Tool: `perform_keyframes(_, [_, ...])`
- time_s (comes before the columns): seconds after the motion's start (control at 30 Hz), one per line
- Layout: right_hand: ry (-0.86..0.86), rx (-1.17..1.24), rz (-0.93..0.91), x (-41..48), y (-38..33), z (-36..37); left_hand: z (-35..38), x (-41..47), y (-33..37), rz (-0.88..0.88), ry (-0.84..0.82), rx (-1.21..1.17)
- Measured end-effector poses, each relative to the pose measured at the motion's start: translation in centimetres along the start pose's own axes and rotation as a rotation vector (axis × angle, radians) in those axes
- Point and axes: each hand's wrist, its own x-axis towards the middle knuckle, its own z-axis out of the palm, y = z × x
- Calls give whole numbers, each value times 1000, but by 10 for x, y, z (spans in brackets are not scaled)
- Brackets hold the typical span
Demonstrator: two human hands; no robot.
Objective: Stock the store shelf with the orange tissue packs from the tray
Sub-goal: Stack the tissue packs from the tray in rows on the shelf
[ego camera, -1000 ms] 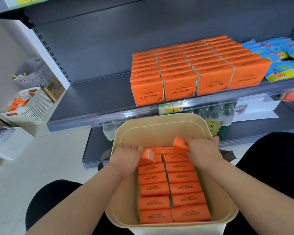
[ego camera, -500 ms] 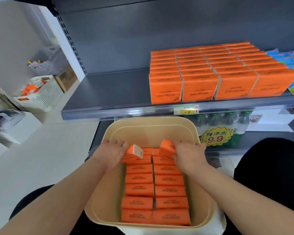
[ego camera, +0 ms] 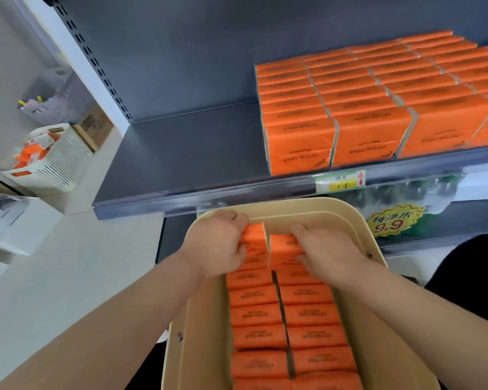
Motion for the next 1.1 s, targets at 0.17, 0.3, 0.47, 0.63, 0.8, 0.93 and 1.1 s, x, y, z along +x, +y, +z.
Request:
perform_keyframes(0.17, [21,14,5,19,-2,3,-5,16,-10,7,-56,-21])
perform_keyframes(0.3, [66,17,17,21,-14,0,-14,5,-18,11,-78,-105])
perform_keyframes(0.47, [184,-22,61,9,-29,-21,-40,-11,-25,-12,-63,-192])
perform_keyframes(0.63, [286,-99,100,-11,-43,-53,-76,-18,-23,-68,17,-199])
perform_keyframes(0.8, [430,-188,110,-1,-44,-102,-119,-4,-30,-215,97,-313])
perform_keyframes(0.93, [561,-173,169,24,-32,-145,-139,23,-56,-306,129,-305])
perform_keyframes(1.1, [667,-182,228,68,-7,-175,-130,71,-89,-377,98,-188])
